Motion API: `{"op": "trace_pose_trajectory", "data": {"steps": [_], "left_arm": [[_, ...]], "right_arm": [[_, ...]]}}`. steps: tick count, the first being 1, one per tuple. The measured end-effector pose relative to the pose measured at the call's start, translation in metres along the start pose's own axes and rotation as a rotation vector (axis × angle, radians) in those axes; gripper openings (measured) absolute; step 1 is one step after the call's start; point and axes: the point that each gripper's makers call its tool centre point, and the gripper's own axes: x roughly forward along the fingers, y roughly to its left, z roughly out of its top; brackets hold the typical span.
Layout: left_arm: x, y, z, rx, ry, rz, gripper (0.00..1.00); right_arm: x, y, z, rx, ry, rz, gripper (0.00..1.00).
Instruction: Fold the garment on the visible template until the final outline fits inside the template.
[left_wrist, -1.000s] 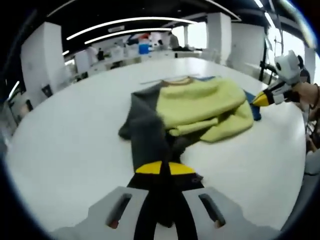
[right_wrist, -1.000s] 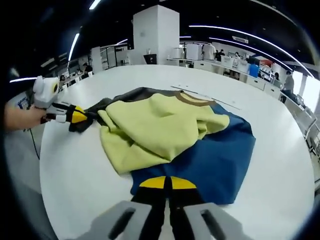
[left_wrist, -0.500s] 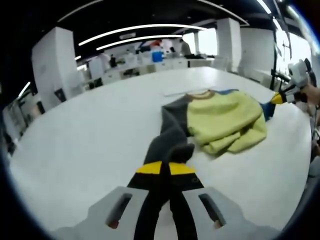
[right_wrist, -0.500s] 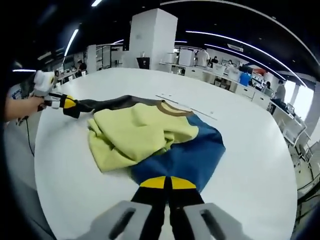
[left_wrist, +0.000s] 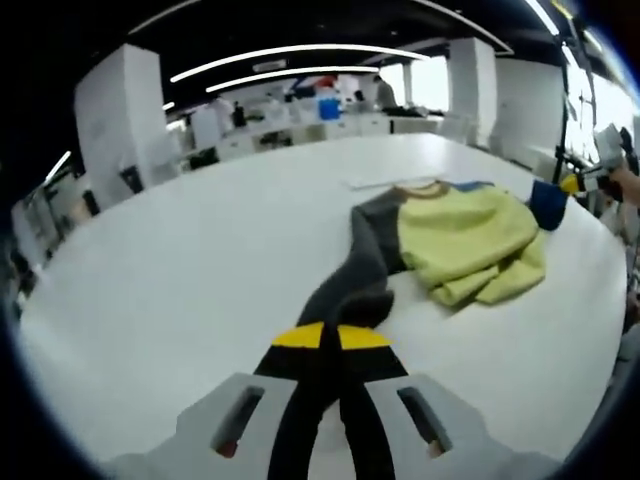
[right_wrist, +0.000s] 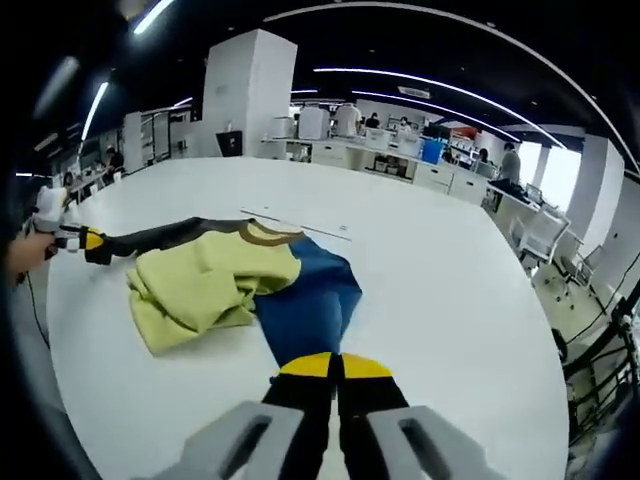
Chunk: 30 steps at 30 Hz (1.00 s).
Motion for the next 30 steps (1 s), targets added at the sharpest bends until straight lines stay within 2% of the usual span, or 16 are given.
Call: {"op": "trace_pose_trajectory", "data": {"steps": [12,21,25,30], "left_arm": [[0.003,0.025,0.005,-0.022,0.001,0.034,0.00],[0.007,0.039,0.002,-0.042,0.025,0.052,0.00],[0.007,0.041,0.002,-0.050,0.028,0.057,0.00],[0.007,0.043,0.001,-0.054,0.035,0.057,0.00]], "right_arm": [[-0.012,-0.054,-0.017,0.056,0.035,-0.133,0.00],[-0.014,-0.077,-0.032,0.052,0.085,-0.185,0.00],[-0.012,-0.089,-0.034,0.078,0.088,-0.190,0.00],[-0.007,-0.102,-0.038,0.065,0.112,-0.207,0.00]]}}
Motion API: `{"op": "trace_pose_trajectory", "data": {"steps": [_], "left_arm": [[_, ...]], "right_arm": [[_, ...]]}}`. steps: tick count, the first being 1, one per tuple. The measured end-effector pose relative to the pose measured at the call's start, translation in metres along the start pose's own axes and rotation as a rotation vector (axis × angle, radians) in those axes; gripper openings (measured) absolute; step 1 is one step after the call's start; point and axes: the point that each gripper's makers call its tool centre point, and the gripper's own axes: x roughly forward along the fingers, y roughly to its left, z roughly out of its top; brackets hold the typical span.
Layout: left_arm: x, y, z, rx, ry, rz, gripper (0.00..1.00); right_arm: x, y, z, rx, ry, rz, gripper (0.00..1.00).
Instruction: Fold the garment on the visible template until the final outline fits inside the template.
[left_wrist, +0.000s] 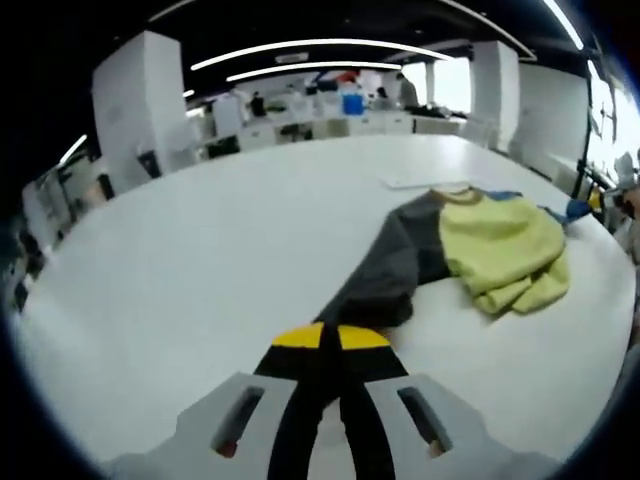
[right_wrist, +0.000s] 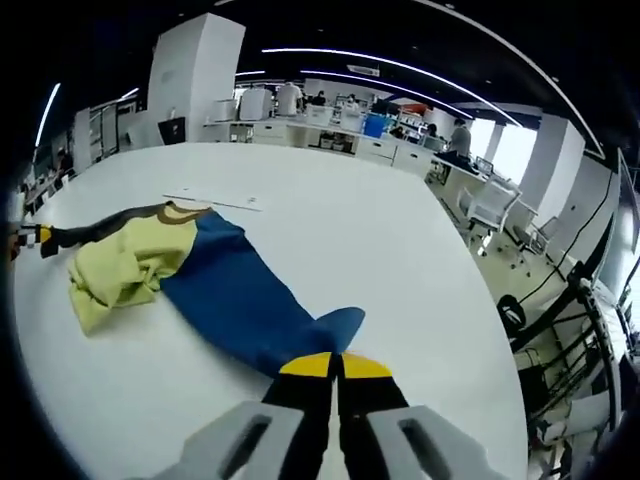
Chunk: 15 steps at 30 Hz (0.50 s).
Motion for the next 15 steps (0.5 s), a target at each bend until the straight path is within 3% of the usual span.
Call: {"op": "trace_pose_trajectory", "data": {"steps": [9,15], "left_arm": [[0.003,0.011,-0.004,0.011,0.025,0.006,0.00],[0.002,0.017,-0.004,0.016,0.033,0.029,0.00]], "right_arm": [[0.005,-0.018,-0.006,-0.050,0.026,-0.040,0.00],[0.007,-0.035,-0.017,-0.029,0.064,-0.066,0.00]]}}
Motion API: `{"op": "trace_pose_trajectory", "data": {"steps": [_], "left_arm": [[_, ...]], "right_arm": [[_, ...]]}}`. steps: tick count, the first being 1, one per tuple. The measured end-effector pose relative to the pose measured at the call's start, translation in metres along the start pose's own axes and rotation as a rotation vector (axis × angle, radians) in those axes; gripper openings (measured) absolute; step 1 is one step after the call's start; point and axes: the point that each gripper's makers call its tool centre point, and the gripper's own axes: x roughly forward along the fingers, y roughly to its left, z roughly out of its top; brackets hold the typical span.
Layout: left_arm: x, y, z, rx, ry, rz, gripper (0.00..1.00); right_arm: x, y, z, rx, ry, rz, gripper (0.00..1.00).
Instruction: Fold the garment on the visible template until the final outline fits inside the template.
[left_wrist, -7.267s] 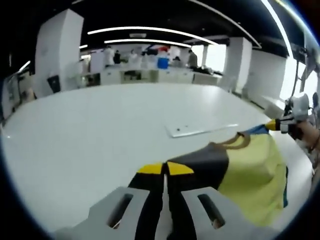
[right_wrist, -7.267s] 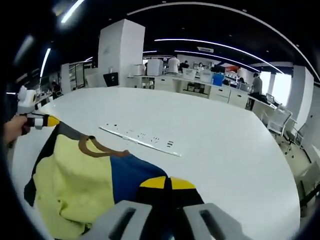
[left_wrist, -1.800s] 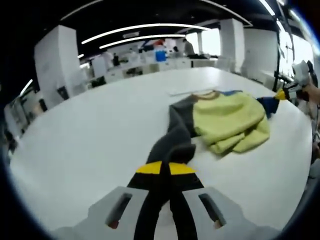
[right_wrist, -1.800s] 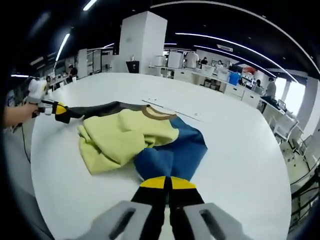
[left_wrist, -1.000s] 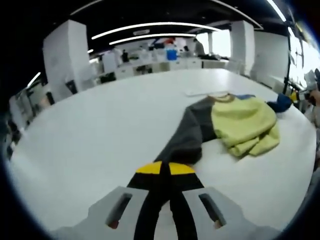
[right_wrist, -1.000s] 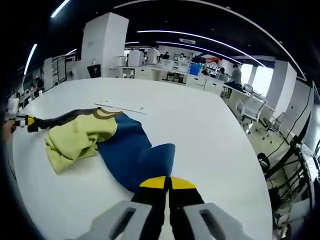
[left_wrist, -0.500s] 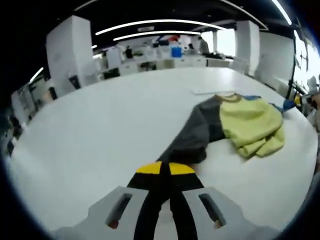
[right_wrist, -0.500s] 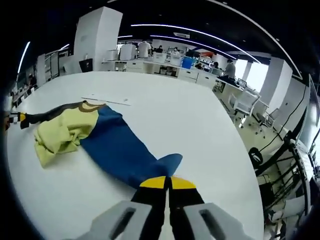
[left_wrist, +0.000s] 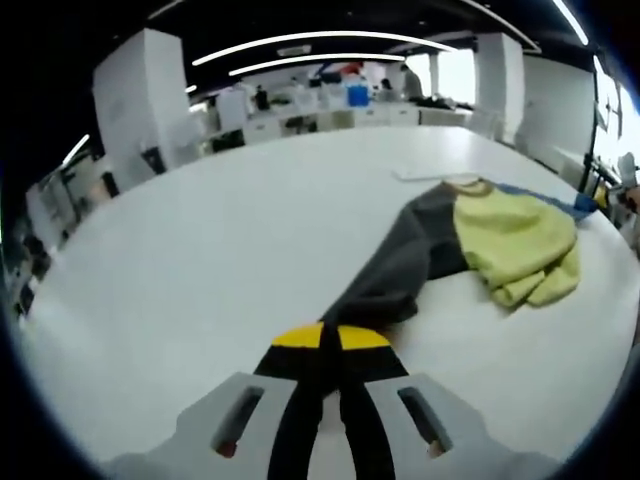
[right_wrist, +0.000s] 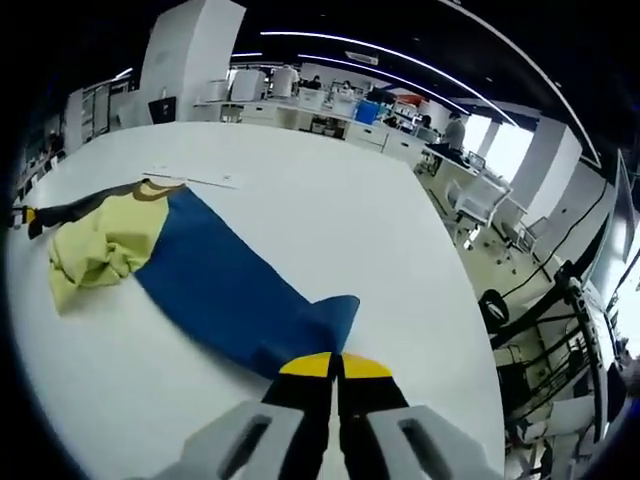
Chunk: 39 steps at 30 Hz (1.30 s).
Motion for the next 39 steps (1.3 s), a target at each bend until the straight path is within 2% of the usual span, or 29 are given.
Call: {"op": "trace_pose_trajectory", "data": {"steps": [6,12,13,15,17,19,22,23,26,28,30,34,37,39], "left_arm": [[0.003,0.005,-0.004,0.004,0.015,0.012,0.00],[0.004,0.011,-0.006,0.012,0.023,0.031,0.00],[0.004,0.012,-0.006,0.017,0.023,0.032,0.00],[0.005,0.013,-0.004,0.036,0.019,0.033,0.02],[0.004,0.012,0.000,0.056,0.009,0.040,0.09],[0.002,0.007,0.004,0.060,-0.007,0.030,0.17],[-0.003,-0.002,0.012,0.082,-0.019,0.032,0.29],[-0.003,0.002,0.012,0.085,-0.021,0.027,0.34],[-0.007,-0.012,0.016,0.090,-0.042,-0.009,0.41],[-0.005,-0.017,0.017,0.101,-0.048,-0.034,0.44],[-0.007,-0.034,0.022,0.125,-0.064,-0.068,0.48],[-0.007,-0.057,0.026,0.131,-0.082,-0.118,0.52],[-0.009,-0.077,0.031,0.173,-0.108,-0.160,0.55],[-0.009,-0.084,0.030,0.197,-0.104,-0.177,0.56]], "right_arm": [[0.003,0.000,-0.009,0.006,0.029,0.000,0.00],[0.005,0.001,-0.012,0.018,0.026,-0.001,0.00],[0.005,0.001,-0.014,0.026,0.034,-0.002,0.00],[0.006,0.005,-0.014,0.111,0.016,0.008,0.00],[0.005,0.005,-0.011,0.150,-0.007,0.006,0.02],[0.000,0.008,-0.007,0.142,-0.020,-0.001,0.10],[-0.005,0.020,0.003,0.166,-0.062,0.035,0.20],[-0.006,0.022,0.004,0.170,-0.065,0.040,0.23],[-0.004,0.035,0.011,0.155,-0.089,0.094,0.31],[-0.010,0.055,0.018,0.152,-0.105,0.139,0.36],[-0.014,0.067,0.021,0.146,-0.115,0.165,0.40],[-0.020,0.088,0.030,0.132,-0.142,0.220,0.44],[-0.025,0.109,0.037,0.116,-0.165,0.278,0.48],[-0.025,0.115,0.038,0.106,-0.168,0.293,0.50]]}}
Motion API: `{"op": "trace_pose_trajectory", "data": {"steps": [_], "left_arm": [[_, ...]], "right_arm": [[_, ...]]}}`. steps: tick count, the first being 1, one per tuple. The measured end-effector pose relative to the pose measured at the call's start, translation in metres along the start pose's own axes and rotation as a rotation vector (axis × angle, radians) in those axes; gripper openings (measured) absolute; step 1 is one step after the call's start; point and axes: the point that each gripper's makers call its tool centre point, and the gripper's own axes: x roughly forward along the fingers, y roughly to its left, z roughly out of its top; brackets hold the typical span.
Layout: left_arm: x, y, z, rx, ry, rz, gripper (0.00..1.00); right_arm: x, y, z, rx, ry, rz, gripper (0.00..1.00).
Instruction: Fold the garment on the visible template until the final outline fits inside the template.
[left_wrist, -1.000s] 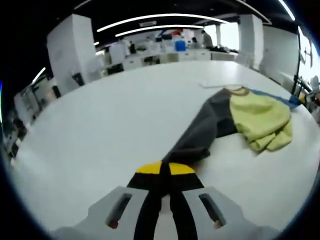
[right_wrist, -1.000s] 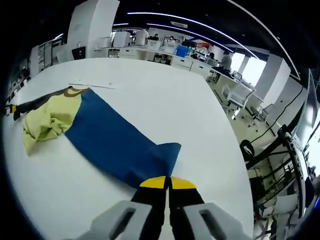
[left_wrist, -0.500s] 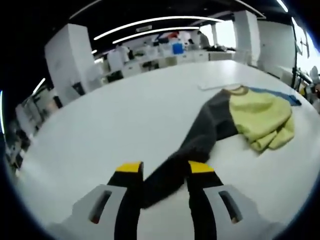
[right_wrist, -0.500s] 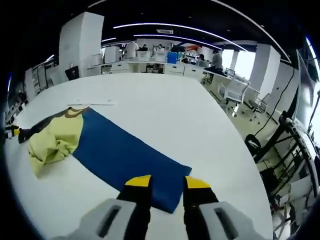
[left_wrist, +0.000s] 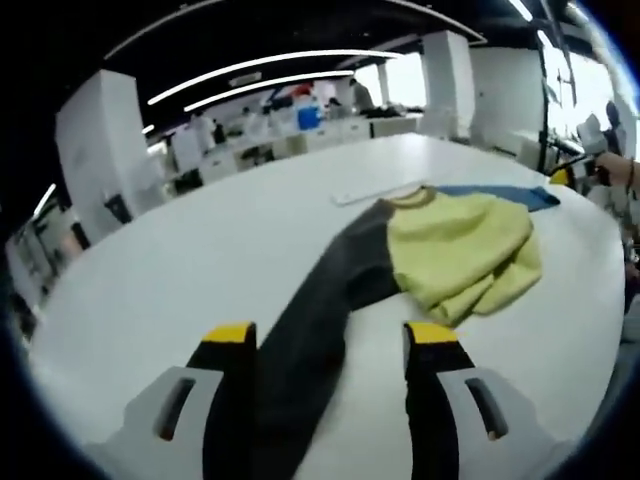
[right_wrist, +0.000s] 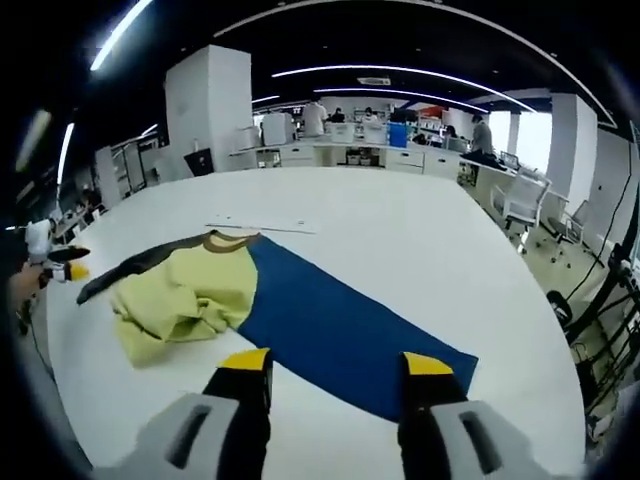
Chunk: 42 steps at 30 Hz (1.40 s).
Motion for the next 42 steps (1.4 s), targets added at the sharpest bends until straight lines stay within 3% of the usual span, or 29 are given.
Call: {"op": "trace_pose_trajectory", "data": {"steps": [11,19,25,29,32,35,42], "left_arm": [[0.014,-0.058,0.005,0.013,-0.030,-0.118,0.50],[0.027,-0.082,0.006,0.056,-0.023,-0.186,0.44],[0.035,-0.100,-0.006,0.076,0.001,-0.259,0.33],[0.038,-0.109,-0.007,0.079,0.005,-0.272,0.30],[0.043,-0.113,-0.011,0.091,0.008,-0.281,0.29],[0.048,-0.113,-0.012,0.105,0.015,-0.279,0.28],[0.057,-0.107,-0.015,0.091,0.026,-0.268,0.24]], "right_arm": [[0.011,0.067,0.005,-0.039,-0.011,0.165,0.53],[0.021,0.105,0.000,-0.040,-0.007,0.275,0.53],[0.028,0.141,-0.007,-0.036,-0.001,0.348,0.52],[0.031,0.162,-0.016,-0.031,0.016,0.380,0.49],[0.033,0.179,-0.023,-0.018,0.036,0.416,0.41],[0.037,0.192,-0.026,-0.009,0.044,0.432,0.40],[0.048,0.208,-0.037,0.033,0.065,0.412,0.39]]}}
